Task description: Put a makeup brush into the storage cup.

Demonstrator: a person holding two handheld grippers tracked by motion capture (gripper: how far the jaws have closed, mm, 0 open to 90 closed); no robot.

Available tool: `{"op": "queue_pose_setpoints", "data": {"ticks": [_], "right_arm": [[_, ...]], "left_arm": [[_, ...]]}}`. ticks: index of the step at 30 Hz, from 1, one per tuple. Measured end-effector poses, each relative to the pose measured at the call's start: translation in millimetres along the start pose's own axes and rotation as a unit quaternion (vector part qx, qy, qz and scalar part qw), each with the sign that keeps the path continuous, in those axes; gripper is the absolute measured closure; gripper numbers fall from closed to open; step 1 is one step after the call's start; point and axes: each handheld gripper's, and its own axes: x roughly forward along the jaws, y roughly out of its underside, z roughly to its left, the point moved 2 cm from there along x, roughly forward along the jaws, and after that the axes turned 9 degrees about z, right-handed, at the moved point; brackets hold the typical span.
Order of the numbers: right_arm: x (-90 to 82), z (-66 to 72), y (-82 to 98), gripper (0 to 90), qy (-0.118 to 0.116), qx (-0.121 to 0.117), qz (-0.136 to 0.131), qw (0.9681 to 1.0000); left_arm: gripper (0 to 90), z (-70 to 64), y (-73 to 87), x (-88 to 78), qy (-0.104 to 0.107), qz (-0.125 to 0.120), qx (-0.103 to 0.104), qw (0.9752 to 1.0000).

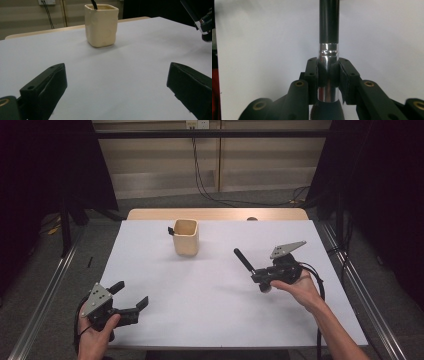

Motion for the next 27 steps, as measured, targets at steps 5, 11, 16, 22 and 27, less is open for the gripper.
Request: {"op": "queue_pose_setpoints", "data": {"ticks": [5, 11, 16, 22, 27], "right_arm": [[3.6, 8.1, -3.4, 71.5, -0.012, -0.021, 0.007, 0.9997], [7.5, 14.9, -6.8, 71.5, -0.023, -0.030, 0.010, 0.9992], [11.4, 19.0, -9.6, 71.6, -0.030, -0.038, 0.014, 0.9987], [16.8, 27.2, -12.4, 71.6, -0.041, -0.049, 0.023, 0.9977], [21.5, 34.9, -16.8, 71.6, -0.055, -0.060, 0.030, 0.9962]], "left_arm": [[2.8, -3.8, -1.3, 0.3, 0.012, 0.000, 0.002, 0.9999], [2.5, -8.1, -3.9, 1.0, 0.020, -0.001, 0.007, 0.9998], [3.5, -11.9, -6.3, 2.5, 0.029, 0.006, 0.028, 0.9991], [3.0, -16.7, -8.1, 3.9, 0.037, 0.005, 0.040, 0.9985], [2.5, -19.7, -12.6, 6.8, 0.042, 0.002, 0.047, 0.9980]]}}
